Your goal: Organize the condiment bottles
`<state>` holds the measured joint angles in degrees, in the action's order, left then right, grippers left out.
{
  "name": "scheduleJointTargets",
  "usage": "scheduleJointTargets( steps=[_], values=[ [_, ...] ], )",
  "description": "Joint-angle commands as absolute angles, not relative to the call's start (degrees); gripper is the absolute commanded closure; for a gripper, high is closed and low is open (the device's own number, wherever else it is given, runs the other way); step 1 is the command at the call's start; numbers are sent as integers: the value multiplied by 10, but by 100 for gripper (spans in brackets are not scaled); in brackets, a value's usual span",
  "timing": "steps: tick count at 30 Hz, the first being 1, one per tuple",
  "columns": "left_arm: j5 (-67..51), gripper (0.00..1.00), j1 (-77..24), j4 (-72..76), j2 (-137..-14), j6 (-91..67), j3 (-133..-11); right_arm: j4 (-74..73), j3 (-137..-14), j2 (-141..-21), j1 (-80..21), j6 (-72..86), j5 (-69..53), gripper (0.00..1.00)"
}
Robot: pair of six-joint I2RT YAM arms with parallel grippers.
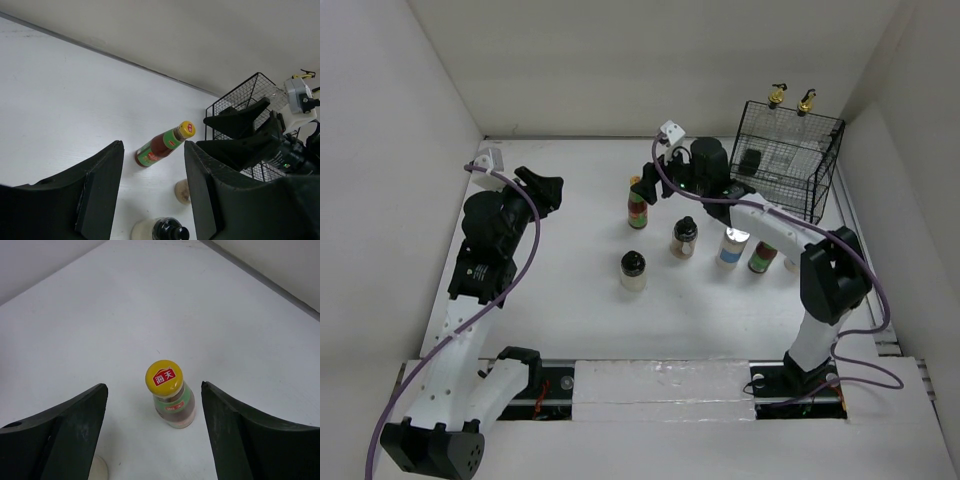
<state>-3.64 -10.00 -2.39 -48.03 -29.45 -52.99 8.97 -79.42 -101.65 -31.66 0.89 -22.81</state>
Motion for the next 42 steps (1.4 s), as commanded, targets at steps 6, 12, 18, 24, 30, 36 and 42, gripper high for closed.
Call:
scheduleJointTargets(
  steps=[6,12,18,24,30,36,42],
  values=[
    [-51,53,-97,10,-465,-293,-541,113,-838,-1056,-330,-13,-201,18],
    [-51,53,-97,10,-465,-293,-541,120,-856,-1104,-345,-13,-185,25],
    [-56,53,-97,10,-470,-293,-535,163,-861,-1122,-356,-8,-155,39],
    [-56,53,-97,10,-470,-293,-535,200,-856,-1134,-367,0,-138,39],
    [-56,53,-97,10,-470,-293,-535,200,-862,-1134,-373,5,-116,75],
    [-62,53,-97,10,-465,-293,-535,218,-844,-1068,-366,11,-105,87],
    [-62,53,-97,10,-465,-293,-535,225,-849,-925,-319,39,-122,89]
  ],
)
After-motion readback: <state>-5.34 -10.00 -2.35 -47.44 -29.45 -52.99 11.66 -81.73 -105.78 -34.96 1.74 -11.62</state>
